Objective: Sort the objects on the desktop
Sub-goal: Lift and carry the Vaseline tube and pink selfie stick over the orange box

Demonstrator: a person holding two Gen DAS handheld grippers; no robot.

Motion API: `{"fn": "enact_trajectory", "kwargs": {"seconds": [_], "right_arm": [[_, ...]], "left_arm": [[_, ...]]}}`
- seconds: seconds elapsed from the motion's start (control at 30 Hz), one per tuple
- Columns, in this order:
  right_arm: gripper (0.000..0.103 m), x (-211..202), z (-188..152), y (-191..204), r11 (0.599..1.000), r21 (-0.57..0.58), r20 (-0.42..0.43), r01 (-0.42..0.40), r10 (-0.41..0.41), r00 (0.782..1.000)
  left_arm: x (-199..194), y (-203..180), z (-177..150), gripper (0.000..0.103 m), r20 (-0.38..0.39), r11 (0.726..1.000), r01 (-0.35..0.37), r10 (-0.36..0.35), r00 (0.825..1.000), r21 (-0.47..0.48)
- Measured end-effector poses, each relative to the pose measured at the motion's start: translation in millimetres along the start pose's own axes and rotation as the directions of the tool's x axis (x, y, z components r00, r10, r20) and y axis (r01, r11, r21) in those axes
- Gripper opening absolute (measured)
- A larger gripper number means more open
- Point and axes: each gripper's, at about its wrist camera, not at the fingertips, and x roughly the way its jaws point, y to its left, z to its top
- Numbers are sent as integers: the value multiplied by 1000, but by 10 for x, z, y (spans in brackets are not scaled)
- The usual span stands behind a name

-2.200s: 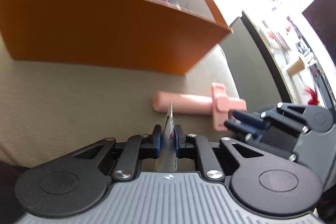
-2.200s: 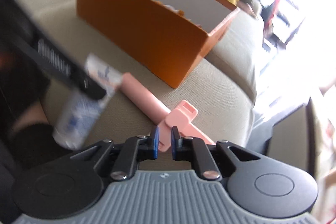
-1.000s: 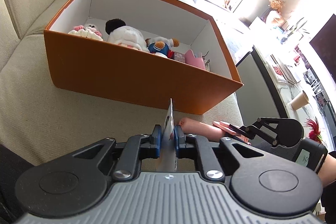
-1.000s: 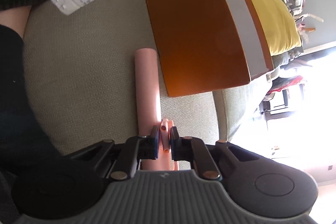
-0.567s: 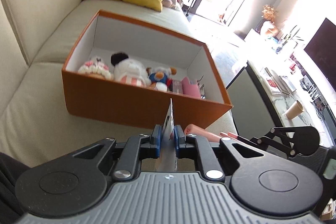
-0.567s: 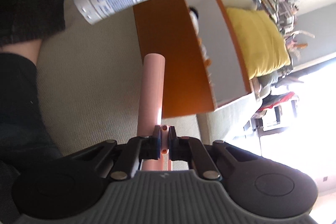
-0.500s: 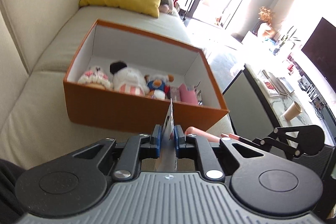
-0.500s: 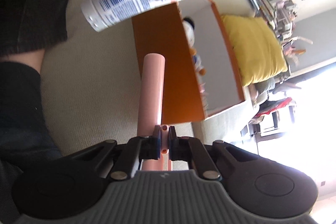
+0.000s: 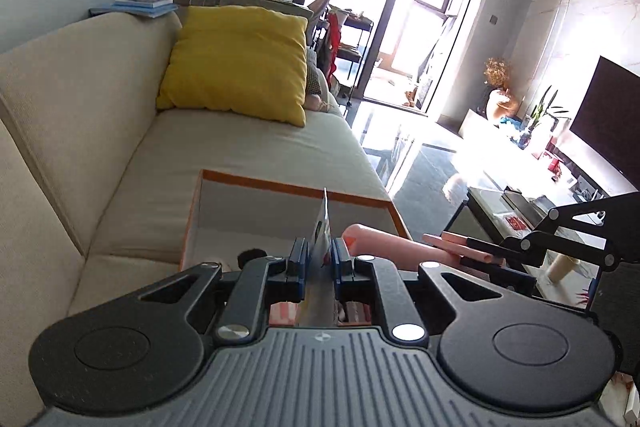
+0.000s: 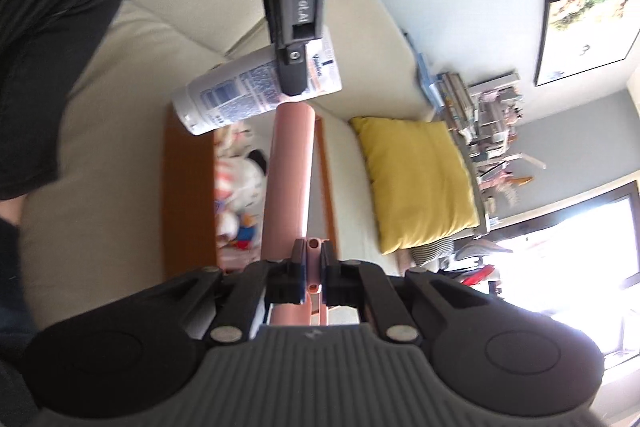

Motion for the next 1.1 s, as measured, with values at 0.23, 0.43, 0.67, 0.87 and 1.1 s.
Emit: {"fn": "enact_trajectory", "kwargs": {"seconds": [0.23,0.43,0.67,0.87,1.1], "right_arm": [[6,617,200,-293,1000,9,18,-5,4,1000],[6,1146,238,-250,998,-17,2,-65,65,998],[6,1811,220,-111,989,-62,-18,-137,136,991],[6,2226,194,108,973,-107,-27,-206,204,979],[6,2571,143,271,963,-103,-43,-250,247,968]], "left_arm": [[243,215,326,13,47,997,-72,72,996,-2],[526,426,466,13,62,995,-98,98,993,-6],[849,636,493,13,33,996,-79,81,996,-42],[1094,748,495,13,9,996,-62,63,998,-59],[1352,834,468,13,-25,996,-57,56,998,-65]]}}
